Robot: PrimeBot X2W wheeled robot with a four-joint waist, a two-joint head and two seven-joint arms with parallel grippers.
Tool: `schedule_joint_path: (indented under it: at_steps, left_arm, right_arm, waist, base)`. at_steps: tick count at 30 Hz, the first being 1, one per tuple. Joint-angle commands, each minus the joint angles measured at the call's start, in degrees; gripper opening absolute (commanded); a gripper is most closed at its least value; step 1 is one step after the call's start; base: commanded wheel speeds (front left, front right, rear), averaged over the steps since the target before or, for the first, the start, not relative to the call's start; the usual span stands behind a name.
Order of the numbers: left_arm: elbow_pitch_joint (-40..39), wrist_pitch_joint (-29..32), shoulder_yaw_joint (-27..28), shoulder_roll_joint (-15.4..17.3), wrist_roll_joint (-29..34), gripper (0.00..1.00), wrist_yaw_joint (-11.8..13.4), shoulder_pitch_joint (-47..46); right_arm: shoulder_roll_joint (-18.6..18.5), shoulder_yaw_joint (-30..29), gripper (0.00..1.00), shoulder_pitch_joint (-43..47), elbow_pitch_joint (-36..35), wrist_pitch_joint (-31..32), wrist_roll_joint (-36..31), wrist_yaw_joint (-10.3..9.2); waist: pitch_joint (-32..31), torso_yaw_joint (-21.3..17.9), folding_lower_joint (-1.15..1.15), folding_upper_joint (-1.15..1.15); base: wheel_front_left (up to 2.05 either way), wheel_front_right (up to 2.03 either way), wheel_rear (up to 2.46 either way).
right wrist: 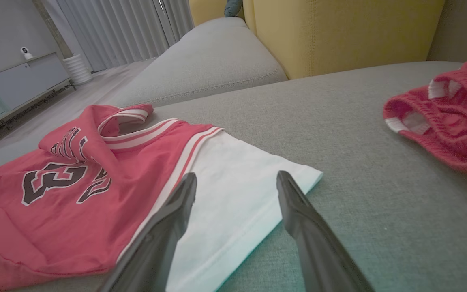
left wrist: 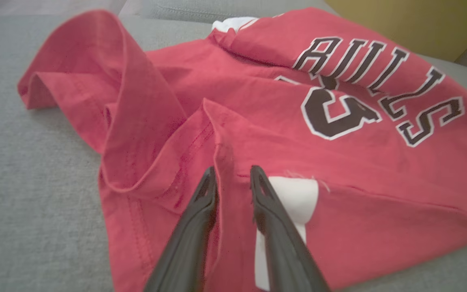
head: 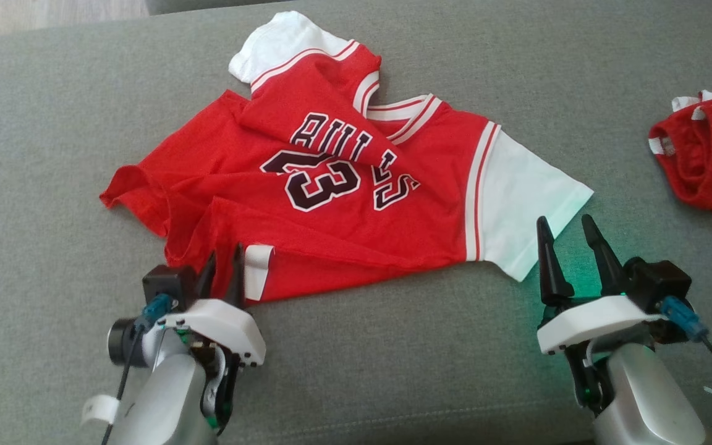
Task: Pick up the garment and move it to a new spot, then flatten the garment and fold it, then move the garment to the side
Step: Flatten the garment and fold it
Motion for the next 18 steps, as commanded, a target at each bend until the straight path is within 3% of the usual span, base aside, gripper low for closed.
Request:
schedule_joint_path:
  at_steps: [1, 4, 7, 8, 10, 12, 13, 14, 15, 18]
  left_arm:
    - [-1.2, -0.7, 1.7, 0.8, 0.5, 0.39, 0.6, -2.6]
    - [0.0, -0.7, 1.8, 0.8, 0.2, 0.39, 0.8, -3.2]
    - [-0.3, -0.7, 1.9, 0.8, 0.4, 0.14, 0.7, -3.8]
    - [-0.5, -0.7, 2.0, 0.8, 0.4, 0.15, 0.7, -3.9]
    - [-1.2, -0.7, 2.2, 0.8, 0.6, 0.32, 0.8, -4.0]
    - [-1.4, -0.7, 2.3, 0.8, 0.7, 0.31, 0.7, -3.9]
    - [-1.3, -0.7, 2.3, 0.8, 0.7, 0.27, 0.6, -3.9]
    - [-1.2, -0.7, 2.4, 0.8, 0.7, 0.05, 0.6, -3.9]
    - [-1.2, -0.7, 2.5, 0.8, 0.7, 0.00, 0.6, -4.0]
    - [-1.4, -0.7, 2.5, 0.8, 1.0, 0.00, 0.5, -4.1]
  right_arm:
    - [-0.1, 1.4, 1.00, -1.0, -1.6, -0.2, 0.5, 0.37]
    - [-0.1, 1.0, 1.00, -1.1, -1.7, -0.2, 0.5, 0.37]
    - [-0.1, 0.4, 1.00, -1.3, -1.8, -0.2, 0.4, 0.37]
    - [-0.1, 0.1, 1.00, -1.4, -1.8, -0.2, 0.3, 0.37]
    - [-0.1, -0.3, 1.00, -1.5, -1.7, -0.2, 0.1, 0.37]
    - [-0.1, -0.7, 1.00, -1.8, -1.5, -0.2, -0.1, 0.37]
    - [-0.1, -0.8, 1.00, -2.0, -1.5, -0.2, -0.2, 0.37]
    - [-0.1, -1.0, 1.00, -2.1, -1.4, -0.2, -0.3, 0.37]
    - [-0.1, -1.3, 1.00, -2.3, -1.2, -0.2, -0.3, 0.37]
    - [-0.1, -2.2, 1.00, -3.1, 0.2, -0.2, -0.8, 0.37]
  waist:
    - [0.0, 0.0, 0.00, 0.00]
    - [0.1, -0.2, 0.00, 0.00]
    - [0.3, -0.1, 0.00, 0.00]
    - [0.4, 0.0, 0.00, 0.00]
    - [0.5, 0.1, 0.00, 0.00]
    - [0.6, 0.3, 0.00, 0.00]
    - [0.7, 0.4, 0.00, 0.00]
    - [0.8, 0.4, 0.00, 0.00]
    - [0.9, 0.5, 0.00, 0.00]
    - [1.2, 0.7, 0.00, 0.00]
  base:
    - [0.00, 0.00, 0.00]
    - [0.00, 0.00, 0.00]
    - [0.00, 0.00, 0.00]
    - [0.00, 0.00, 0.00]
    - [0.00, 0.00, 0.00]
    - [0.00, 0.00, 0.00]
    - [0.00, 0.00, 0.00]
    - [0.00, 0.00, 0.00]
    - [0.00, 0.00, 0.00]
    - [0.00, 0.00, 0.00]
